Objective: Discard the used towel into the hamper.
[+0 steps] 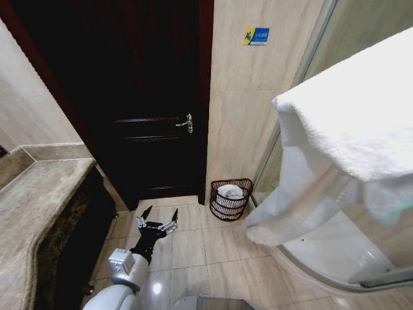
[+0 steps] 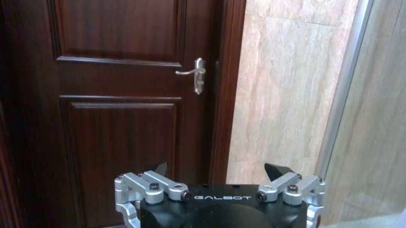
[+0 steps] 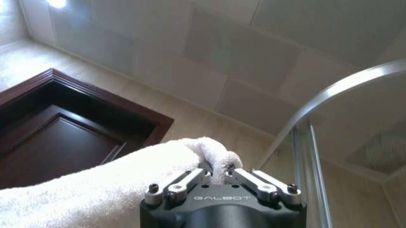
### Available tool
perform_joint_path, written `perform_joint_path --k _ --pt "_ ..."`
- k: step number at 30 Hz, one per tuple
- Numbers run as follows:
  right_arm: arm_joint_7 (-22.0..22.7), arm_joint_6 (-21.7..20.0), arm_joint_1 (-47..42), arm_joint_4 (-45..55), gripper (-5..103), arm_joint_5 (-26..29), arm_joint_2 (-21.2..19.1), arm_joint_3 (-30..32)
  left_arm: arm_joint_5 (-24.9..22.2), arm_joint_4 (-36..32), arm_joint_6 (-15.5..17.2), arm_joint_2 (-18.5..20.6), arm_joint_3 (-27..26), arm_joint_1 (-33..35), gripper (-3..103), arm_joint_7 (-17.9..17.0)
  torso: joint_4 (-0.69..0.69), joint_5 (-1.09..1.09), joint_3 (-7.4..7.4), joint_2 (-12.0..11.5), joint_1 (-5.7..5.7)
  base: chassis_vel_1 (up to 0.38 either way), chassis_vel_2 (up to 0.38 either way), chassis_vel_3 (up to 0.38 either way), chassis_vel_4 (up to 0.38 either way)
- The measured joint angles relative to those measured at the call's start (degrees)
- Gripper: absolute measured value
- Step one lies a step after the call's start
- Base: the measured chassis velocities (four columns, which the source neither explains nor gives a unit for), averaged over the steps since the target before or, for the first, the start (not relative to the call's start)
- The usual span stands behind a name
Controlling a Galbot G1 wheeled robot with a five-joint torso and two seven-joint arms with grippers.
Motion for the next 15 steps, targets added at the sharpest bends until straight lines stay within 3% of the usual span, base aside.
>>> perform_joint_path --k 15 --pt "-0.57 -0.03 0.36 0.00 7 -0.21 0.29 -0.38 0.00 0.00 0.00 0.00 0.00 0.00 100 0.00 0.01 0.00 0.00 0.00 0.00 0.003 0.003 -0.002 -0.003"
